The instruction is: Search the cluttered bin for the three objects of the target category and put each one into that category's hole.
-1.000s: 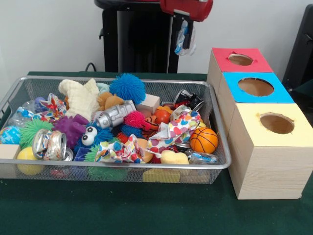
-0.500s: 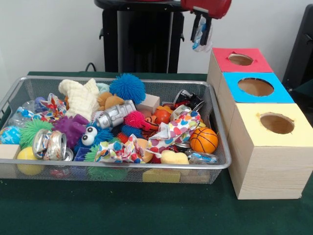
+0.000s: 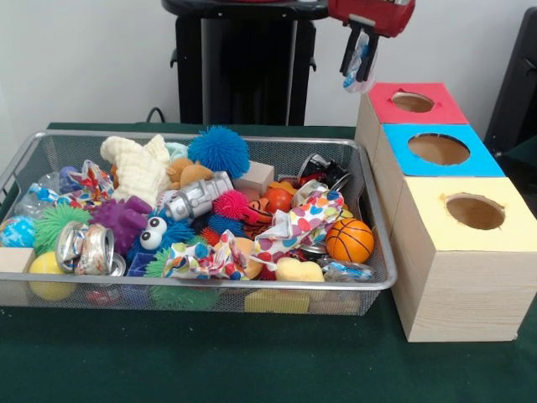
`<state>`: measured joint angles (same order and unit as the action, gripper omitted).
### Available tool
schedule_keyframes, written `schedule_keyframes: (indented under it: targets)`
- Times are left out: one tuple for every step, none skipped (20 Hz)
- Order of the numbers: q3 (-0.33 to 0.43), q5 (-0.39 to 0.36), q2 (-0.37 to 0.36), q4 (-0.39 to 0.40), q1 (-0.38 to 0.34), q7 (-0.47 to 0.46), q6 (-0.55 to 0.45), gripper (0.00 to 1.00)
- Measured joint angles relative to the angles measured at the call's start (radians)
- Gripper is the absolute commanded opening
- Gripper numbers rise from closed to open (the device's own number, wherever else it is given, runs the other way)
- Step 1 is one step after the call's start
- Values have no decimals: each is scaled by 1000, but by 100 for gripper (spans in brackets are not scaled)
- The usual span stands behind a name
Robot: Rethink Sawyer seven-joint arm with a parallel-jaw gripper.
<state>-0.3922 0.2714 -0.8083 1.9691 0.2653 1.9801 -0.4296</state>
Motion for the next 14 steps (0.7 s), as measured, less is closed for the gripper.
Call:
schedule_keyframes:
  targets:
    - [0,0,7,-9,0,0,0,0]
    - [0,0,11,-14,0,0,0,0]
    - [0,0,18,-20,0,0,0,0]
    - [0,0,21,-23,0,0,0,0]
    - [0,1,25,-25,0,0,0,0]
    - [0,3,28,-26,0,0,0,0]
    - [0,7,31,-26,0,1,0,0]
    - [0,12,35,-26,0,2,0,0]
    - [0,25,42,-26,1,5,0,0]
    - [0,32,44,-26,1,7,0,0]
    - [0,37,45,-26,2,9,0,0]
    - [0,51,47,-26,5,15,0,0]
    - [0,55,47,-26,6,17,0,0]
    - [0,62,48,-26,10,20,0,0]
